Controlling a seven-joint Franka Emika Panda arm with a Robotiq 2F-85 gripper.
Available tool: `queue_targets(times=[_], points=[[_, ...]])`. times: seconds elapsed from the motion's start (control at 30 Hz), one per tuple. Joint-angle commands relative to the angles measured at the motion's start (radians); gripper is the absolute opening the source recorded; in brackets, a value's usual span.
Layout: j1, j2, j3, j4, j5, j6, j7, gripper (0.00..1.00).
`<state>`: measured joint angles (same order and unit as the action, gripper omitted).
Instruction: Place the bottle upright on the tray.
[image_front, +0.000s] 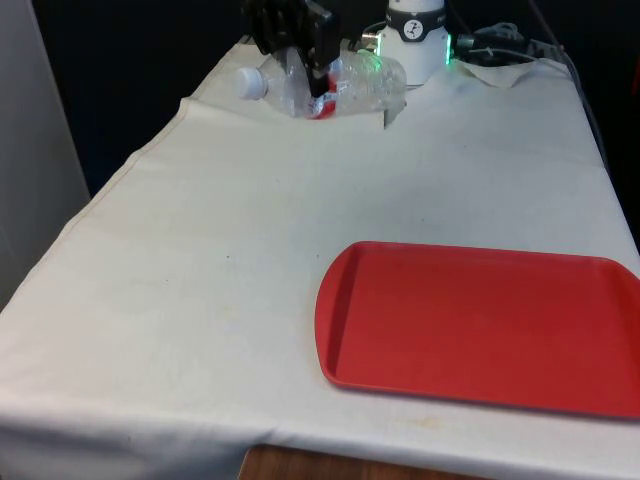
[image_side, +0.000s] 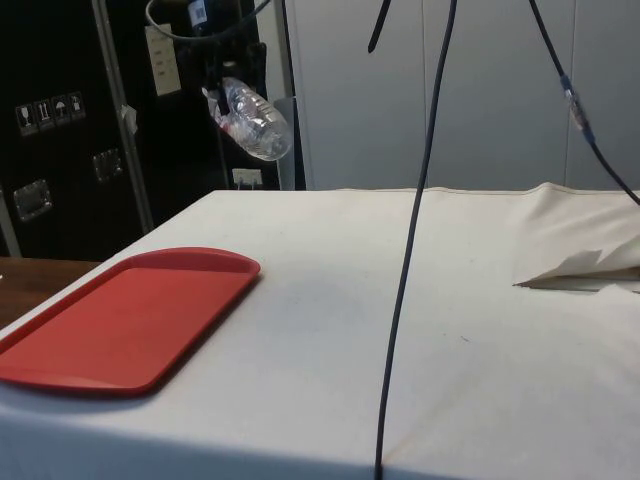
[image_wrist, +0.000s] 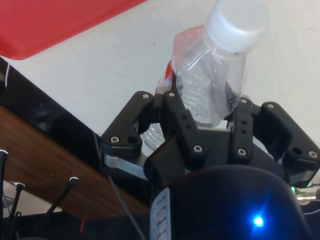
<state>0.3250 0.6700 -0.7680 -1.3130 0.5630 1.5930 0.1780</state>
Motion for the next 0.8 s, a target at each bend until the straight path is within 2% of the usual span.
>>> queue_targets(times=[0.0,0.1,0.13,0.17,0.23,0.4,0.43,0.47,0.63,0.67,0.7,0.77], points=[[0.012,-0.021,-0.007,-0.029,-0.006,0.016,-0.005,0.35],[0.007,-0.013,-0.003,-0.017,-0.005,0.006,-0.002,0.35],[0.0,-0.005,0.0,-0.006,-0.004,-0.005,-0.001,0.35],[0.006,-0.012,-0.003,-0.015,-0.006,0.004,-0.001,0.35],[0.006,-0.012,-0.003,-0.016,-0.008,0.003,-0.001,0.35],[0.016,-0.027,-0.008,-0.036,-0.019,0.011,-0.004,0.35],[0.0,-0.006,0.001,-0.006,-0.011,-0.01,-0.001,0.35],[0.018,-0.03,-0.009,-0.04,-0.02,0.013,-0.005,0.35],[0.024,-0.038,-0.012,-0.051,-0.025,0.025,-0.008,0.35],[0.003,-0.007,0.001,-0.006,-0.015,-0.004,-0.001,0.35],[0.025,-0.04,-0.013,-0.053,-0.026,0.028,-0.009,0.35],[0.027,-0.041,-0.013,-0.055,-0.027,0.03,-0.009,0.35]])
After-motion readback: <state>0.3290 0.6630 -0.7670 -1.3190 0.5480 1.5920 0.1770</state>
